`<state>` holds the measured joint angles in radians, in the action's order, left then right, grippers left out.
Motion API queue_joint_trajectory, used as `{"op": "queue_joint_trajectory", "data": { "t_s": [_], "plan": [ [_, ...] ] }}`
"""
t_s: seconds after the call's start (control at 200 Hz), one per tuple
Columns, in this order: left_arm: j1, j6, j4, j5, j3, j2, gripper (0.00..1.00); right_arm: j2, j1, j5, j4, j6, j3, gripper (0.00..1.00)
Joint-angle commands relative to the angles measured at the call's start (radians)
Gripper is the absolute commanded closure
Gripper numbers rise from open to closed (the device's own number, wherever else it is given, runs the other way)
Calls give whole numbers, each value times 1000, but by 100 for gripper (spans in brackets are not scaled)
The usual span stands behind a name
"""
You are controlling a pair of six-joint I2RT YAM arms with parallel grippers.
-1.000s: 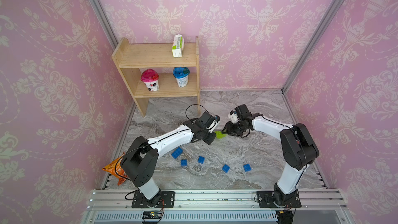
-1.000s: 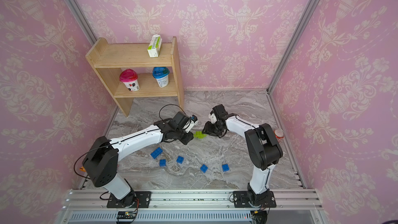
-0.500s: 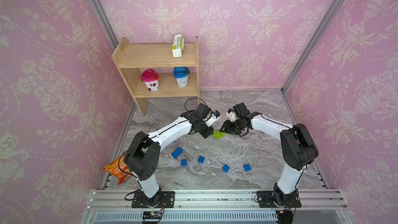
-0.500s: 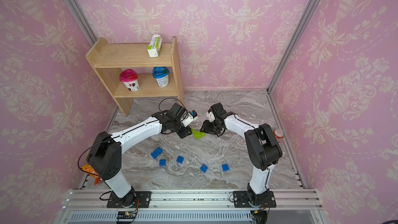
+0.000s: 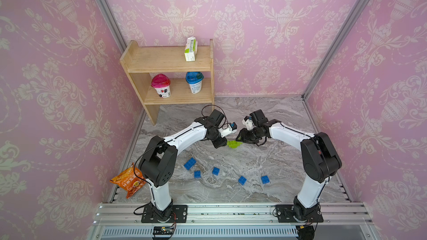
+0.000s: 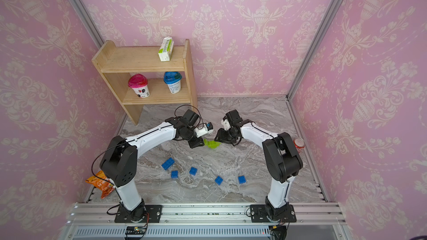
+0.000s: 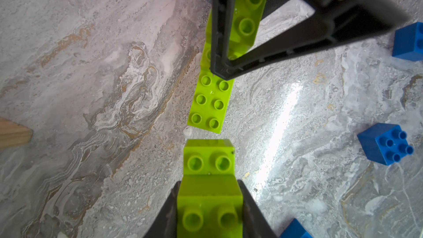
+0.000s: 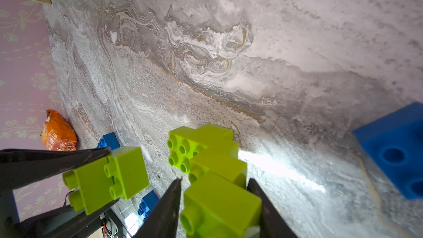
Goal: Assemble the letter v with lego
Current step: Assemble the lego brick with the lego brick.
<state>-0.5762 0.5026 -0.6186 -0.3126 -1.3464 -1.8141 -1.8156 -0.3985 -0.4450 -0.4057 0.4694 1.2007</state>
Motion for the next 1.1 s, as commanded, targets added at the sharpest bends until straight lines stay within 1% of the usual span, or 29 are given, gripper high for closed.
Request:
{"op": "queue_joint_trajectory", "data": {
  "t_s": [0.0,0.29,0.485,0.751,0.931,1.096],
  "plan": [
    [12,136,-3,-75,-20,-18,100,1,-7,7,-13,-23,22,52],
    [22,264,10,-147,-19,-46,100,-1,-8,5,-15,-25,20,52],
    [33,287,-4,-167,-40,-72,100,-2,-7,1,-13,-28,17,52],
    [39,300,5,-151,-63,-97,100,-7,-6,-3,-15,-31,19,52],
    [41,339,-53,-135,-112,-133,100,-5,-6,-5,-15,-29,17,52],
    [42,352,-77,-130,-138,-149,100,-3,-6,-6,-16,-31,14,52]
  ]
}}
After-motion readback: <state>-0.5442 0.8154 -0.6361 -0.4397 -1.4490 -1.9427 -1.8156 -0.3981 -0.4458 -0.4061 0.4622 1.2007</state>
